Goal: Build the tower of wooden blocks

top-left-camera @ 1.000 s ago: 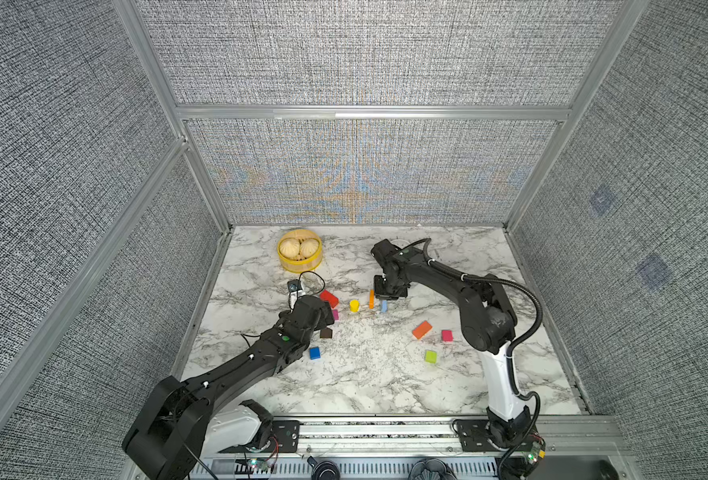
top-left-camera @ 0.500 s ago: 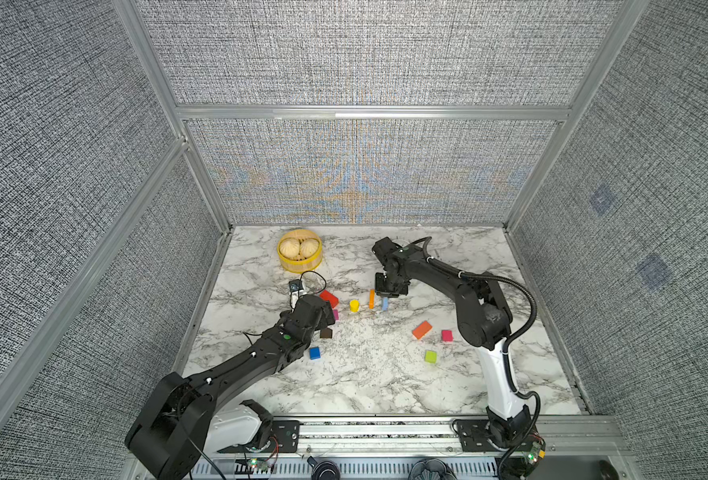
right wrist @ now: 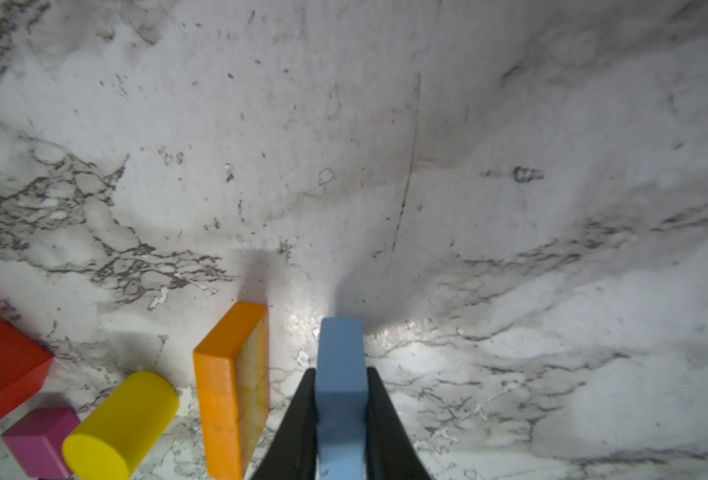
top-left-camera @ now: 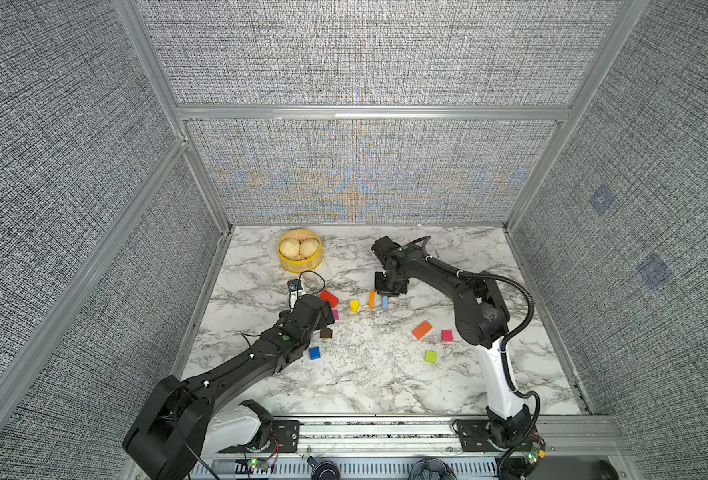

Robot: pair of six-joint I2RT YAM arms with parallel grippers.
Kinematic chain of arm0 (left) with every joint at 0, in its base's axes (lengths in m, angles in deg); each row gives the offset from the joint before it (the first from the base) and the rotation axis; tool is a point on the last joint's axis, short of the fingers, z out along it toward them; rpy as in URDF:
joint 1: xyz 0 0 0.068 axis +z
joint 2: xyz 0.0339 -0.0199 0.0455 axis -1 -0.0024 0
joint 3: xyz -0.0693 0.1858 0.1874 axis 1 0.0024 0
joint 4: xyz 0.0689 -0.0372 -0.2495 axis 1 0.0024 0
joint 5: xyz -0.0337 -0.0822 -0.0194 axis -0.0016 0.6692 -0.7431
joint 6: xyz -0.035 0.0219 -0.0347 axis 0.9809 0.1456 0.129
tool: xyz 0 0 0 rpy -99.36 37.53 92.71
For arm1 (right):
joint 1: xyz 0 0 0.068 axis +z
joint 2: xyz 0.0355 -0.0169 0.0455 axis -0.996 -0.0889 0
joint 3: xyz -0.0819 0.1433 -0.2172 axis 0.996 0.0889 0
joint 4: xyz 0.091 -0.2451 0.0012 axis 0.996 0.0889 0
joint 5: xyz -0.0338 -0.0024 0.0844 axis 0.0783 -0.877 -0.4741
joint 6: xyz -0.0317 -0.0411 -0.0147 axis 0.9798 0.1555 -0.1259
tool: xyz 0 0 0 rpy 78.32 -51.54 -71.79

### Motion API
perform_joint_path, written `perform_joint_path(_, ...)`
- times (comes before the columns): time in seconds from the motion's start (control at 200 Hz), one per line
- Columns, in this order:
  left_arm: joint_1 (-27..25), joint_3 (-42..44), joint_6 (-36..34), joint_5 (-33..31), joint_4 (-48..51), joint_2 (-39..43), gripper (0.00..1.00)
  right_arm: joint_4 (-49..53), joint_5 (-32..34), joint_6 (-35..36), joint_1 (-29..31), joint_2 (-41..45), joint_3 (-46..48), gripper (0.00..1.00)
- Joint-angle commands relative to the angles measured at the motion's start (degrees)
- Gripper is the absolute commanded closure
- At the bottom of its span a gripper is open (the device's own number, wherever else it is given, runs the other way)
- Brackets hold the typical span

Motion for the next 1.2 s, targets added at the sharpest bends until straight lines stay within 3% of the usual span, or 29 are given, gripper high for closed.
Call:
perform_joint_path(0.0,0.1,0.2,0.1,-0.5,-0.7,0.1,0.01,1.3,-0.7,0.5,-0.1,-0.4,-0.6,0.72)
perform_joint_path(0.295,0.1,0.4,0.1,-0.9,-0.5,0.3,0.01,0.9,-1.1,0.6,-0.2,-0.4,-0.5,0.64)
perform_joint_path(0.445,0.1,0.4,0.1,-1.0,-0.6,0.1,0.01,0.4,-1.8,0.4,-0.3,-0.4,-0.6,0.74)
perform_joint_path(0.81,0.1,0.3,0.1,-1.0,-0.6,0.0,0.02,-0.2,-2.4,0.0,-0.4,-0.8,-0.8,0.83)
perform_joint_path(0.87,0.0,0.3,0.1,-1.0,-0.6,-0.1,0.01,-0.2,-2.4,0.2,-0.4,-0.8,-1.0,0.81)
perform_joint_path(0.985,0.1,0.2,0.0,-0.8,-0.6,-0.3,0.01,0.1,-2.0,0.4,-0.5,-0.3,-0.9,0.68)
perform_joint_path(1.195,0.1,-1.6,-0.8,-0.2,1.4,-1.3,0.01,-0.2,-1.9,1.6,-0.5,2.0,0.2,0.6)
